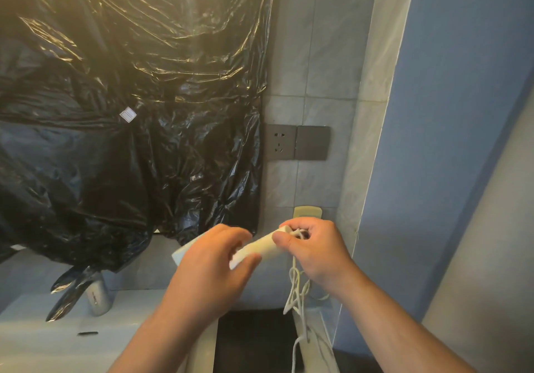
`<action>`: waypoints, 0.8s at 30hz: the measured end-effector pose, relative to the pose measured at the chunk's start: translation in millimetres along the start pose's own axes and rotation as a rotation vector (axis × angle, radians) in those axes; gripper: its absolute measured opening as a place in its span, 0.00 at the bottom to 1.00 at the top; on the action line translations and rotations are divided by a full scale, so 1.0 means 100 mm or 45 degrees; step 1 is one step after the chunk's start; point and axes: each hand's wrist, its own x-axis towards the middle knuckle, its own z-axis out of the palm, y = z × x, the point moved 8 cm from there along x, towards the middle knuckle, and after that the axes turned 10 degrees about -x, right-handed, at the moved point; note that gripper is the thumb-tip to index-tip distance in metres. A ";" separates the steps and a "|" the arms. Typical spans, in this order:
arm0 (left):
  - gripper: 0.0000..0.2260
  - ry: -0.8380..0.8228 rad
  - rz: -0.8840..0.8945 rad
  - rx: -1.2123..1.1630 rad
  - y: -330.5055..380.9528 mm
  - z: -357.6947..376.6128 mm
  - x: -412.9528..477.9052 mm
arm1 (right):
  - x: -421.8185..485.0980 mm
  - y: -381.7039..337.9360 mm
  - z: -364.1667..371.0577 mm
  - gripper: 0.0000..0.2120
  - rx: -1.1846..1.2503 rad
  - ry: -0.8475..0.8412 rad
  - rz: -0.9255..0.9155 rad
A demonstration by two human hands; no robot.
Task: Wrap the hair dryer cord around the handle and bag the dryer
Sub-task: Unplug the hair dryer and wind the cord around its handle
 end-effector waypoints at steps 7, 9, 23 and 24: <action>0.12 -0.330 -0.092 0.054 -0.26 0.46 0.06 | 0.04 -0.11 0.08 0.07 0.087 -0.111 -0.002; 0.12 -0.251 -0.188 -0.194 -0.40 0.41 0.07 | 0.04 -0.09 0.10 0.06 0.264 -0.210 0.037; 0.14 0.149 -0.505 -1.286 -0.46 0.37 0.31 | 0.01 0.21 0.25 0.08 -0.406 -0.299 0.020; 0.14 0.175 -0.523 -1.310 -0.45 0.36 0.32 | 0.03 0.23 0.23 0.07 -0.481 -0.261 0.026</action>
